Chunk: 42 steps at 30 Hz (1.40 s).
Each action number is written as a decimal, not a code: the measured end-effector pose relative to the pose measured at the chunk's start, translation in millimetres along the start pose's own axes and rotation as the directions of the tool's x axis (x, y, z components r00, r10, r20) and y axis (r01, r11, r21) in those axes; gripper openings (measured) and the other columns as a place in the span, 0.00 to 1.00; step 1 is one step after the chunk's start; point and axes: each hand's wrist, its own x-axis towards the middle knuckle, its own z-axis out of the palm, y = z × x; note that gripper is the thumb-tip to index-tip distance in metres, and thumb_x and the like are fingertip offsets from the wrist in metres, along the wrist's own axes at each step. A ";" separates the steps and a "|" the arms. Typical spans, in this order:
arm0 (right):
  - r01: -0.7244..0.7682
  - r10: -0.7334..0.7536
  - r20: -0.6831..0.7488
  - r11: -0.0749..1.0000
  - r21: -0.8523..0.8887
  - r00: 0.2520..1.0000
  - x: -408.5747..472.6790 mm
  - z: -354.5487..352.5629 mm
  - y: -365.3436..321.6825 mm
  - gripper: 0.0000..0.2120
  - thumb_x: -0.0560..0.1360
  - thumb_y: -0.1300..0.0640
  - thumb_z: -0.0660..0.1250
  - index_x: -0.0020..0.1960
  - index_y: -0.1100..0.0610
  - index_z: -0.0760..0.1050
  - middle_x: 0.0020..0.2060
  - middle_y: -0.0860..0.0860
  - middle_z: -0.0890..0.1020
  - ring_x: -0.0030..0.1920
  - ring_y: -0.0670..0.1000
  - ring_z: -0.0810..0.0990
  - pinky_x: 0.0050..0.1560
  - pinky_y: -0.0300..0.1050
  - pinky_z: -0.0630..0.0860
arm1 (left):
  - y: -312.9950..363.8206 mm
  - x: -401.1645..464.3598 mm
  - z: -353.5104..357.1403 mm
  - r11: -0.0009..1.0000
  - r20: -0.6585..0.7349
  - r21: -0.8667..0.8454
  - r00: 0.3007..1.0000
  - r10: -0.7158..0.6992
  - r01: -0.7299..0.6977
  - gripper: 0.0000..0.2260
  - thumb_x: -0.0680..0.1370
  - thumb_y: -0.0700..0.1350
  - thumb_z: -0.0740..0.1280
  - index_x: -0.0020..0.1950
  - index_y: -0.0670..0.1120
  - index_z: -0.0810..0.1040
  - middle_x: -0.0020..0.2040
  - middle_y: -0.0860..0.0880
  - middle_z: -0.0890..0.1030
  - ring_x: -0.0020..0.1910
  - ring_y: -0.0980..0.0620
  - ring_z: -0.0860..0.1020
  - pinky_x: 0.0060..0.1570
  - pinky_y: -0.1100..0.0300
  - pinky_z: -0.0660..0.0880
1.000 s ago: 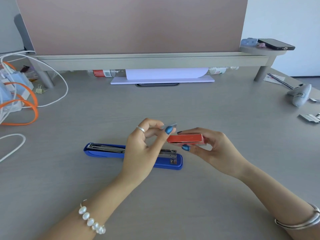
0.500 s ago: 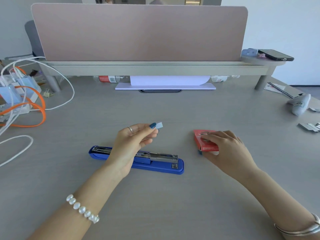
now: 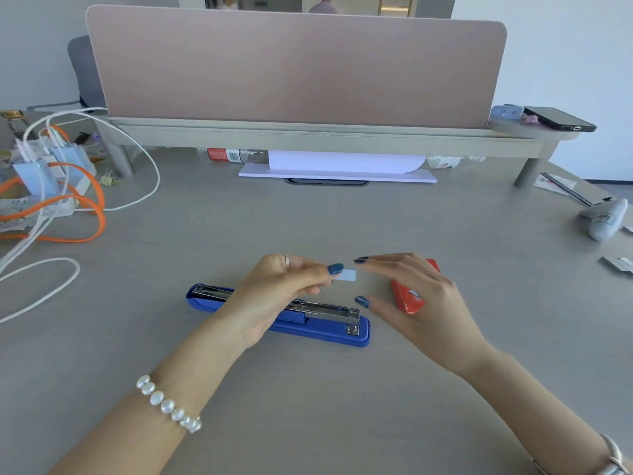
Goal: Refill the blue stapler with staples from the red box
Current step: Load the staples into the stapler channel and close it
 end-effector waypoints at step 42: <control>-0.072 0.071 0.261 0.997 -0.008 0.963 -10.0 10.9 1.3 0.14 0.72 0.48 0.58 0.43 0.52 0.80 0.38 0.48 0.84 0.35 0.47 0.79 0.35 0.42 0.76 | 10.3 -0.5 -85.7 0.605 0.079 0.794 0.974 -0.210 0.066 0.23 0.65 0.40 0.76 0.55 0.58 0.75 0.49 0.55 0.81 0.50 0.57 0.78 0.47 0.65 0.71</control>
